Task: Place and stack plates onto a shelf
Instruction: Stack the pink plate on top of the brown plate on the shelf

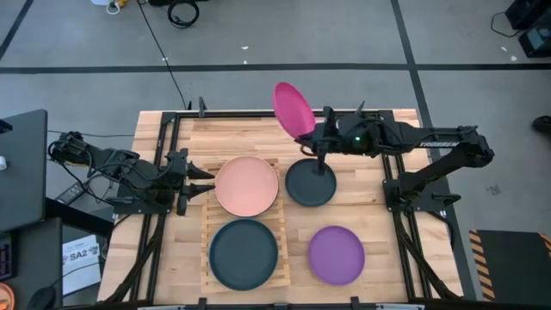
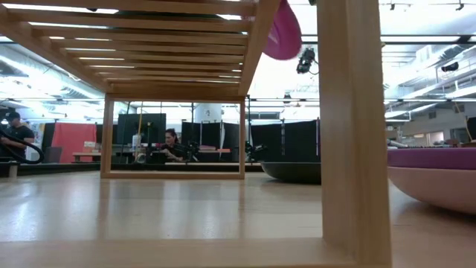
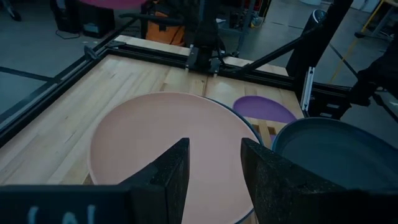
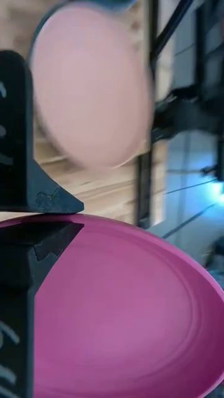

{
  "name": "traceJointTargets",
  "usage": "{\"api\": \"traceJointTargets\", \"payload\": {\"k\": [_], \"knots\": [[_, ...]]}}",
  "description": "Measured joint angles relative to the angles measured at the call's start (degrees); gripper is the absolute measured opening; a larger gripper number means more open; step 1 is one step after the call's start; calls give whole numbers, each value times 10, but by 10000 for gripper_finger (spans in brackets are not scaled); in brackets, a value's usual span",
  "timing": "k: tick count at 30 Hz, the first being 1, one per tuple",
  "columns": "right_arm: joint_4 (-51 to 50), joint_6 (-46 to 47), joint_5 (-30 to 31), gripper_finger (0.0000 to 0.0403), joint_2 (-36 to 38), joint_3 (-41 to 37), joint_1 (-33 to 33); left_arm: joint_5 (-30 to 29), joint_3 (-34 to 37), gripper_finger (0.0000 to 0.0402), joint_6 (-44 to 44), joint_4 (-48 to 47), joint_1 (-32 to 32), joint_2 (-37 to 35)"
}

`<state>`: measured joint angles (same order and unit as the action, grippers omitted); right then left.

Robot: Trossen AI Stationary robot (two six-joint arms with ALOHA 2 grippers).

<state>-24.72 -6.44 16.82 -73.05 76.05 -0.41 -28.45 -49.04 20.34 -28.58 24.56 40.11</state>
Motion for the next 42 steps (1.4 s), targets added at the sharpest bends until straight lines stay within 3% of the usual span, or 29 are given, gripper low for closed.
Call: {"api": "traceJointTargets", "payload": {"k": [6, 20, 32, 42], "knots": [[9, -20, 0, 14, -42, 57, 43, 0, 0, 151, 0, 0, 0, 0], [-53, -135, -4, 17, -245, 249, 136, 0, 0, 151, 0, 0, 0, 0], [-103, -146, -14, 16, -326, 268, 148, 1, 0, 151, 0, -1, 0, 0], [-133, -140, -28, 17, -337, 268, 148, 2, 0, 151, 0, -8, 0, 0]]}}
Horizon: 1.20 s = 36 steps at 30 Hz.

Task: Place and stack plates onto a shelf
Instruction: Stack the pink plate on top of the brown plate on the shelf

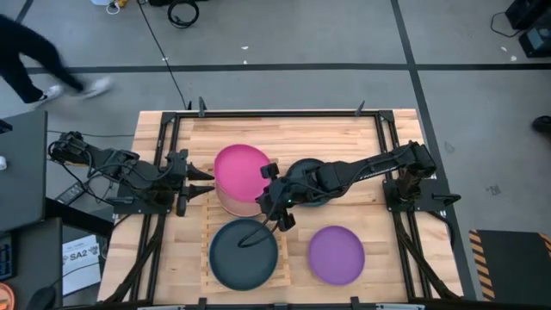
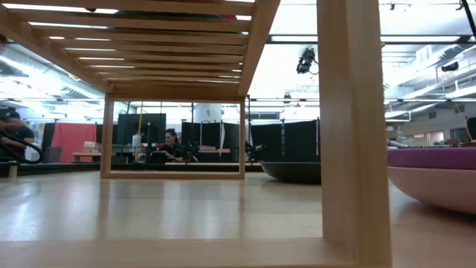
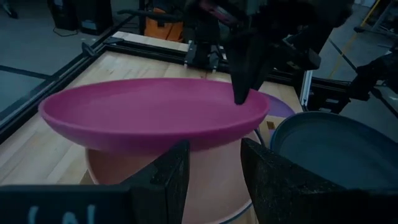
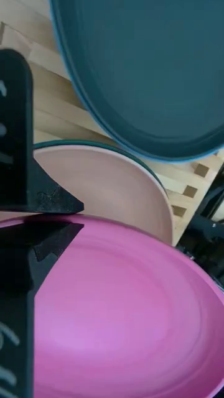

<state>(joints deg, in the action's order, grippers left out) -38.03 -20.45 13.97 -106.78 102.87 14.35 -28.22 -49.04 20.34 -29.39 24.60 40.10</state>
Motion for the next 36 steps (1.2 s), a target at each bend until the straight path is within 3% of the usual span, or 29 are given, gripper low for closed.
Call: {"api": "traceJointTargets", "payload": {"k": [14, 22, 36], "knots": [[-40, -2, -19, 18, 0, 0, 0, 71, 0, 151, 0, 0, 0, 0], [-42, 0, -57, 18, 0, -1, 0, 170, 0, 151, 0, 0, 0, 0], [-41, -1, -62, 42, 0, -1, -3, 175, 0, 151, -1, 0, 0, 0]]}}
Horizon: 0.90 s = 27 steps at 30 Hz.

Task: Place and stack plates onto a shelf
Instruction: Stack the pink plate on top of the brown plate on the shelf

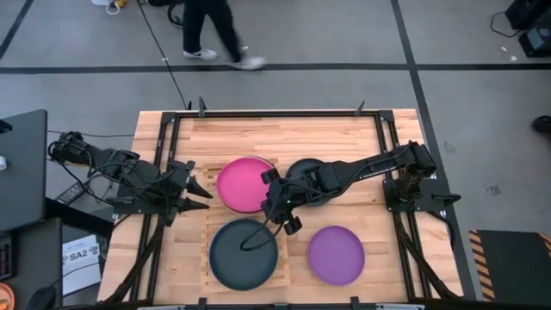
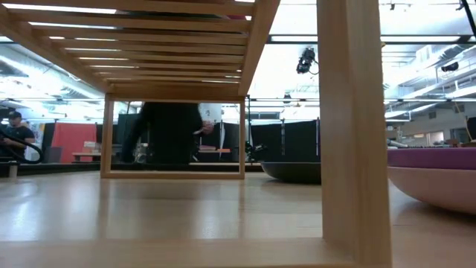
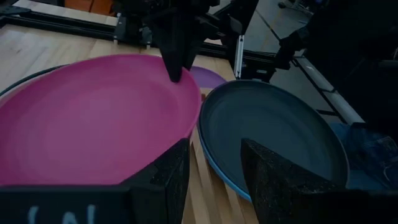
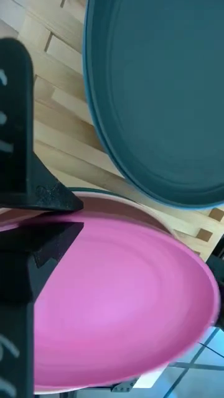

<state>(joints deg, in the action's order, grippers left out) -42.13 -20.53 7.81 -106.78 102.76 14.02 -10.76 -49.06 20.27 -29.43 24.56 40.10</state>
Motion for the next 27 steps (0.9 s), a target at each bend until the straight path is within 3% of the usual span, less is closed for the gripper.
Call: {"api": "traceJointTargets", "payload": {"k": [8, 14, 21, 27], "knots": [[0, -2, 0, 63, 0, 0, 0, -1, 0, 151, 0, 0, 0, 0], [0, -2, 2, 110, 0, 0, 0, -1, 0, 151, 0, 0, 0, 0], [0, -2, 43, 168, 0, 0, 0, -1, 0, 151, -1, 0, 0, 0], [7, -2, 46, 193, 0, 0, 2, -1, 0, 151, -1, 0, 0, 0]]}}
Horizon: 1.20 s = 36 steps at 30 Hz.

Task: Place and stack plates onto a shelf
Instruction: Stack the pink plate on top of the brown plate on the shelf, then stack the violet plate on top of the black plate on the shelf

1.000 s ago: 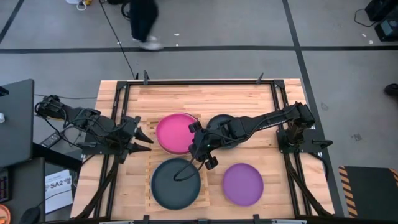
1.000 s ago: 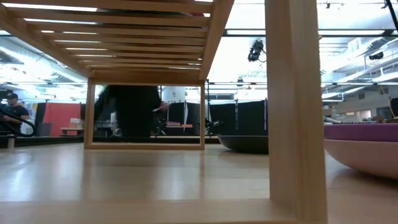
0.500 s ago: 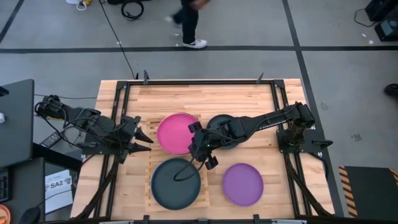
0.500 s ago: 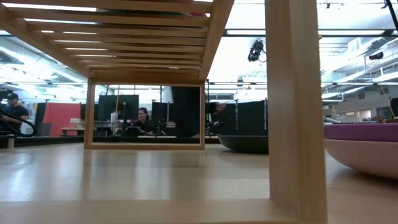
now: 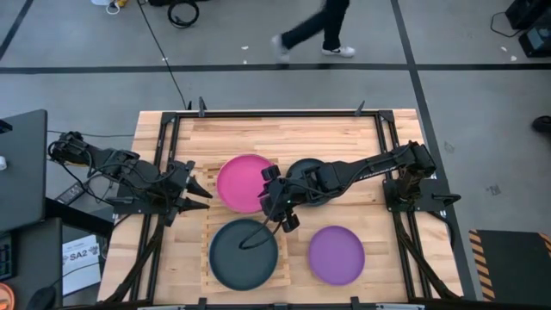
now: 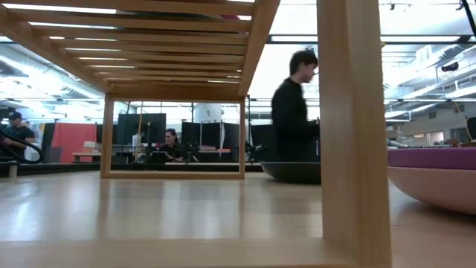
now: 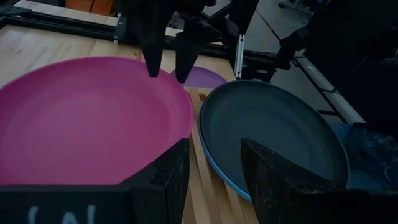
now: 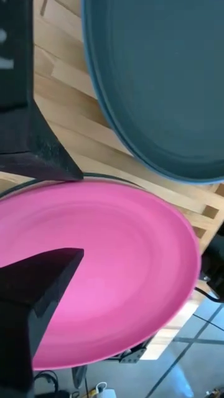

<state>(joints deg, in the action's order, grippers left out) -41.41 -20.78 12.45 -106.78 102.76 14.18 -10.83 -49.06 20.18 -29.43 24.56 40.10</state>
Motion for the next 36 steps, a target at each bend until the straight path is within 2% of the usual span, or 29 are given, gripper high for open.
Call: {"api": "traceJointTargets", "payload": {"k": [7, 14, 23, 27, 32, 36], "knots": [[10, -3, 2, 193, 6, 0, 14, 0, 0, 151, 0, 0, 0, 0], [-18, 15, 12, 194, 61, 0, 42, 0, 0, 151, 0, 0, 0, 0], [-139, 212, 13, 192, 147, 0, 109, 0, 0, 151, 0, 0, 0, 0], [-207, 309, 42, 192, 159, -6, 159, 0, 0, 151, 0, 0, 0, 0], [-228, 402, 108, 192, 164, -66, 226, 0, 0, 151, 0, 0, 0, 0], [-225, 466, 129, 192, 165, -131, 250, 0, 0, 151, 0, 0, 0, 0]]}}
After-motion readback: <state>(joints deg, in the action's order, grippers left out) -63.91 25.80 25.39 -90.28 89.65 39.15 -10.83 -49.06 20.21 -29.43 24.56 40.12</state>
